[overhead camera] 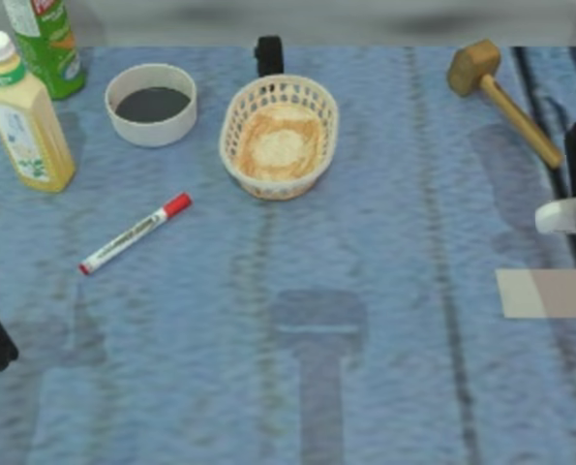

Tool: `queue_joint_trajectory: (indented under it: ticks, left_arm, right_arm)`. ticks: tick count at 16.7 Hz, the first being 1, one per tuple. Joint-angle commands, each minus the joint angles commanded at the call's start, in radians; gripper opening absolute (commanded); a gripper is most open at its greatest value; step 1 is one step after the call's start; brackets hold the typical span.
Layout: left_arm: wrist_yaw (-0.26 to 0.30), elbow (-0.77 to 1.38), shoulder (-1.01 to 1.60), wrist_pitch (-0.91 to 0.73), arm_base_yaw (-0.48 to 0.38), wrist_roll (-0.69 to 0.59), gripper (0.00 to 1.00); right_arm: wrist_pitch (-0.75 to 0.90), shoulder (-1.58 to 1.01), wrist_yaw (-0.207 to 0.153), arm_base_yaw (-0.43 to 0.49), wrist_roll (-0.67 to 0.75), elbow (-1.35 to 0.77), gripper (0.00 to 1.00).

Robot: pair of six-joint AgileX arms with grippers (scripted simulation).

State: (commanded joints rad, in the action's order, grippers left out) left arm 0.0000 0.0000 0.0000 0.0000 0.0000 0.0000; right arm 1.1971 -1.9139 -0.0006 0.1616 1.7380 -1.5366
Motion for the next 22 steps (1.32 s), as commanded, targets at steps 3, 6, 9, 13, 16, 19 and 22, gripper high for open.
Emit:
queue_joint_trajectory:
  ticks: [3,6,9,13,16,19,22]
  left_arm:
    - [0.0,0.0,0.0,0.0,0.0,0.0,1.0]
    - [0.0,0.0,0.0,0.0,0.0,0.0,1.0]
    - [0.0,0.0,0.0,0.0,0.0,0.0,1.0]
    - [0.0,0.0,0.0,0.0,0.0,0.0,1.0]
    - [0.0,0.0,0.0,0.0,0.0,0.0,1.0]
    - [0.0,0.0,0.0,0.0,0.0,0.0,1.0]
    - [0.0,0.0,0.0,0.0,0.0,0.0,1.0]
  right_arm:
    - [-0.093,-0.03,0.0,-0.002,0.0,0.066,0.0]
    - [-0.229,-0.073,0.001,-0.004,0.001,0.156,0.0]
    - [-0.332,-0.107,0.001,-0.005,0.003,0.225,0.0]
    - [-0.349,-0.114,0.001,-0.005,0.003,0.238,0.0]
    - [-0.349,-0.114,0.001,-0.005,0.003,0.238,0.15]
    - [-0.349,-0.114,0.001,-0.005,0.003,0.238,0.38]
    - [-0.349,-0.114,0.001,-0.005,0.003,0.238,0.6]
